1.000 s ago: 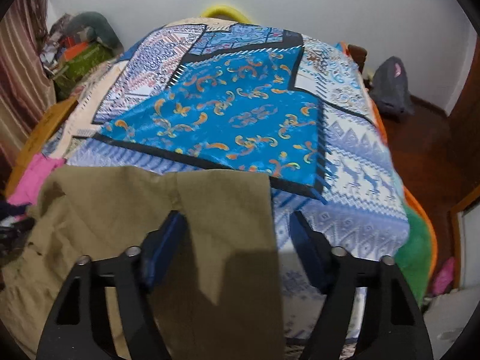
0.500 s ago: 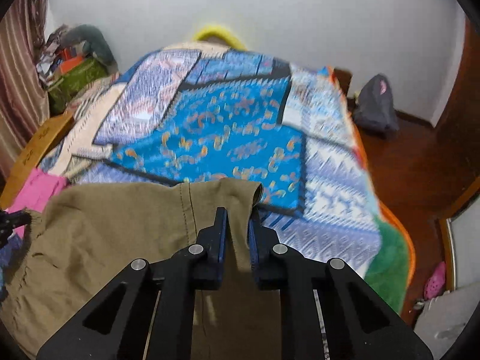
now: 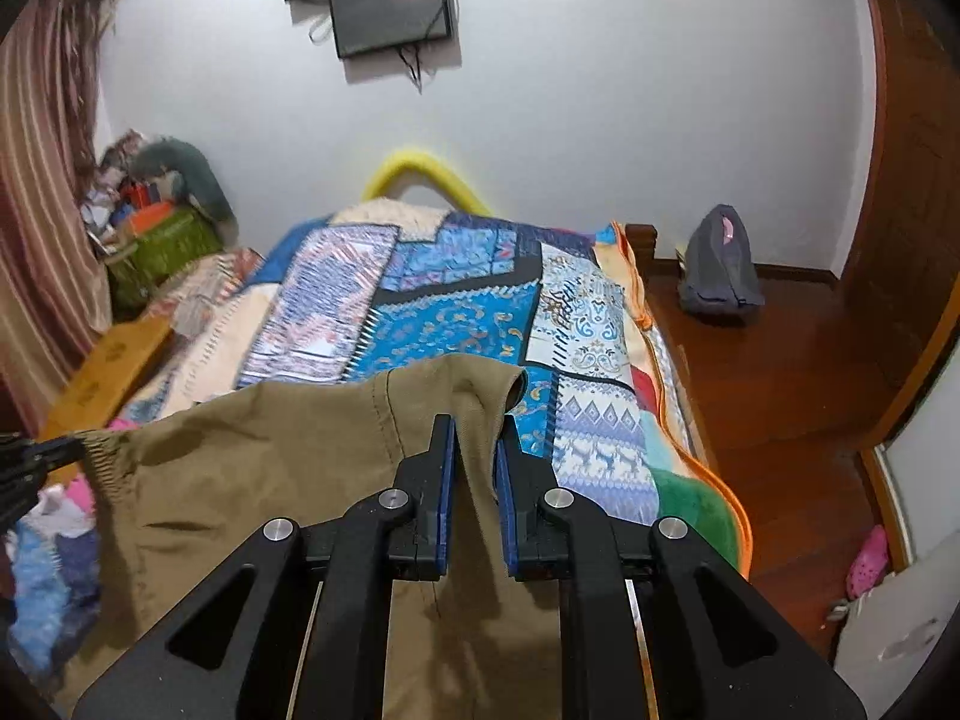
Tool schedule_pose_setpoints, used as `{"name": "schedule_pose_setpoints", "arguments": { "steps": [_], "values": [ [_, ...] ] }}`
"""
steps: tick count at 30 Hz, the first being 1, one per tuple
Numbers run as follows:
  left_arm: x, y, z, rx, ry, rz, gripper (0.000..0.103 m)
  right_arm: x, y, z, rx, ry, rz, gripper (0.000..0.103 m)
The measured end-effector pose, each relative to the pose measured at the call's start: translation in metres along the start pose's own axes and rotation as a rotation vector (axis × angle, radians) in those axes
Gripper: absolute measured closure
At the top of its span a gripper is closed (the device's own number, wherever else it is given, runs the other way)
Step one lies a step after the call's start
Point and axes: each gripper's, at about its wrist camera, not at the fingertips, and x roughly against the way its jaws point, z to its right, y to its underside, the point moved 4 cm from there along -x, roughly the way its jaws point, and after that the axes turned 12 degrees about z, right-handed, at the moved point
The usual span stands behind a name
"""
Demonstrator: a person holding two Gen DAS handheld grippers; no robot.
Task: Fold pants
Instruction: 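Lift the waistband with both grippers and fold it over toward the hems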
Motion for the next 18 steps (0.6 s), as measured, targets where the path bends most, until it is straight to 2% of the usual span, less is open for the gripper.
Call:
{"name": "schedule_pose_setpoints", "arguments": {
  "steps": [10, 18],
  "values": [
    [0.095, 0.010, 0.006, 0.015, 0.030, 0.055, 0.100, 0.102, 0.013, -0.012, -0.014, -0.056, 0.061, 0.092],
    [0.153, 0.048, 0.023, -0.023, 0.037, 0.061, 0.100, 0.151, 0.055, -0.010, -0.019, -0.049, 0.032, 0.092]
  ]
}}
